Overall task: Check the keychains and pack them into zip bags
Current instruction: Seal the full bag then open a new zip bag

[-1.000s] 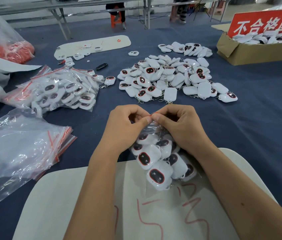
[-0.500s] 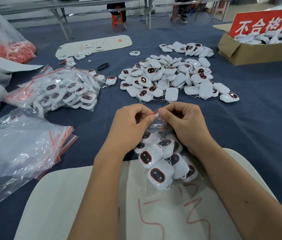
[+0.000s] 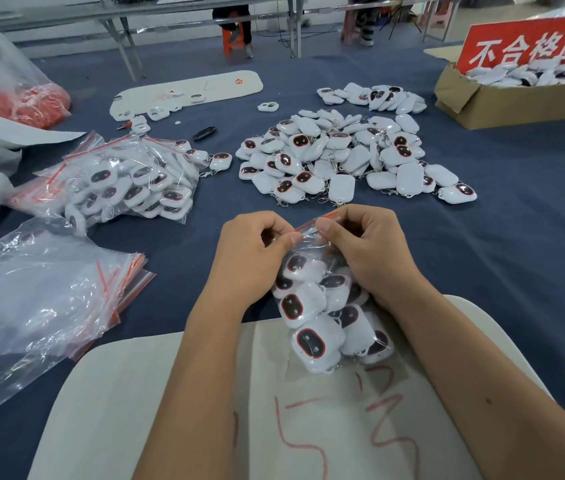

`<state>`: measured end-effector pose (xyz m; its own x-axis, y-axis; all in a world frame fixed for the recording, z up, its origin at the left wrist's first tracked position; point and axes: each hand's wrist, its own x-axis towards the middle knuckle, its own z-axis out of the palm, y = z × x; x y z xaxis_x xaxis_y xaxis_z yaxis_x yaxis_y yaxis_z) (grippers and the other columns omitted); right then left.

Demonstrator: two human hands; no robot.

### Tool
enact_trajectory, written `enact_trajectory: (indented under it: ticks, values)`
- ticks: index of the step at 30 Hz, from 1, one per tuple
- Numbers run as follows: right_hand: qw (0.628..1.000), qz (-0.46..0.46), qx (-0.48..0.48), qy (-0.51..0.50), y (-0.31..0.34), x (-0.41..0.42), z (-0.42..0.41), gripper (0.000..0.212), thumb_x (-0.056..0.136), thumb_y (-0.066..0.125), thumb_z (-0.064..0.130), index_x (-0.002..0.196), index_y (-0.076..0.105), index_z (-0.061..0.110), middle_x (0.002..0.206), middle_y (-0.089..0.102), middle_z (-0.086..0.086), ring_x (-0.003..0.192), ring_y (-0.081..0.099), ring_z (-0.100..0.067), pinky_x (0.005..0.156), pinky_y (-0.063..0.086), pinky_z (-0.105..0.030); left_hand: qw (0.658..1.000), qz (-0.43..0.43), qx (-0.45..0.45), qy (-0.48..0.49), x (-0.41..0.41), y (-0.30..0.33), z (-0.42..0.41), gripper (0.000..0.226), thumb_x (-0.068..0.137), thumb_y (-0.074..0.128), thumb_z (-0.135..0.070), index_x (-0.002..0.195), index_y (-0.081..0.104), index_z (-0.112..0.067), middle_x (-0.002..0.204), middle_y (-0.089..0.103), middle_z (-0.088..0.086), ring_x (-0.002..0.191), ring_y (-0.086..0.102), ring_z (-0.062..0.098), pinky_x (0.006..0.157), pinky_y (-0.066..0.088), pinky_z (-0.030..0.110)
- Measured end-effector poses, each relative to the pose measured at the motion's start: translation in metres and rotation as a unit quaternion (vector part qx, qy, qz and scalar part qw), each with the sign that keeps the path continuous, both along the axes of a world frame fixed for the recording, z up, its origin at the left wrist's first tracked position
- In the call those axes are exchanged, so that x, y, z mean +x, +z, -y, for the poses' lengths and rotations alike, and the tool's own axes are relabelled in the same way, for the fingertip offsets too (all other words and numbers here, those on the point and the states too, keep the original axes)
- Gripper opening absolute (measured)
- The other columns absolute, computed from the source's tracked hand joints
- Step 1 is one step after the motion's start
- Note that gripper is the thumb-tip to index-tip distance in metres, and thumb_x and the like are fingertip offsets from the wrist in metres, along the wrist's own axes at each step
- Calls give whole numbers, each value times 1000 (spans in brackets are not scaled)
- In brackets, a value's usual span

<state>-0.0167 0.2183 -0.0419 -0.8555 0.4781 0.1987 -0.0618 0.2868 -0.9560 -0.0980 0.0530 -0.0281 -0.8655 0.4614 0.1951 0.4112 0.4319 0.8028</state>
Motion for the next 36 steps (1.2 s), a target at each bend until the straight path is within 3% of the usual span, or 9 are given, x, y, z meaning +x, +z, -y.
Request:
enact_trajectory:
  ticks: [11,19,24,30,33,36]
  values:
    - [999,1,-25,-21,0,-1,-2,22,96,76,24,74,74,22,69,74,0,60,66,-8,59,55,-22,999,21,16,26,-2,-2,1,18,91,77,-20,75,74,-28,73,72,-15,68,66,5,61,48,12]
    - [998,4,-61,-25,0,-1,-3,19,95,76,23,76,75,20,71,75,-6,60,66,-12,59,58,-27,995,78,43,34,-6,-5,7,13,91,78,-22,80,79,-29,76,76,-13,74,72,7,72,56,29]
    - [997,6,-67,-28,-1,-2,-3,19,95,77,23,77,75,19,74,74,-14,61,65,-17,59,57,-29,993,104,37,45,-11,-7,9,15,92,77,-19,80,79,-28,79,77,-9,83,73,17,85,61,43]
    - [996,-5,-84,-40,0,-1,-3,18,95,77,20,78,75,11,70,73,-12,58,62,-13,57,54,-24,991,101,72,56,-11,-8,11,12,89,80,-20,79,81,-26,76,77,-6,77,72,20,78,61,39]
    - [994,-11,-98,-53,1,0,-4,21,96,76,21,77,74,11,66,70,0,57,59,-7,56,53,-20,988,106,87,69,-14,-8,16,14,88,82,-22,74,80,-26,66,71,-4,60,59,8,65,52,30]
    - [994,-11,-100,-51,1,0,-4,21,96,76,20,77,74,12,62,69,2,54,59,-5,54,51,-18,988,114,76,65,-16,-9,18,15,90,80,-20,75,79,-25,66,71,-5,59,55,4,66,49,28]
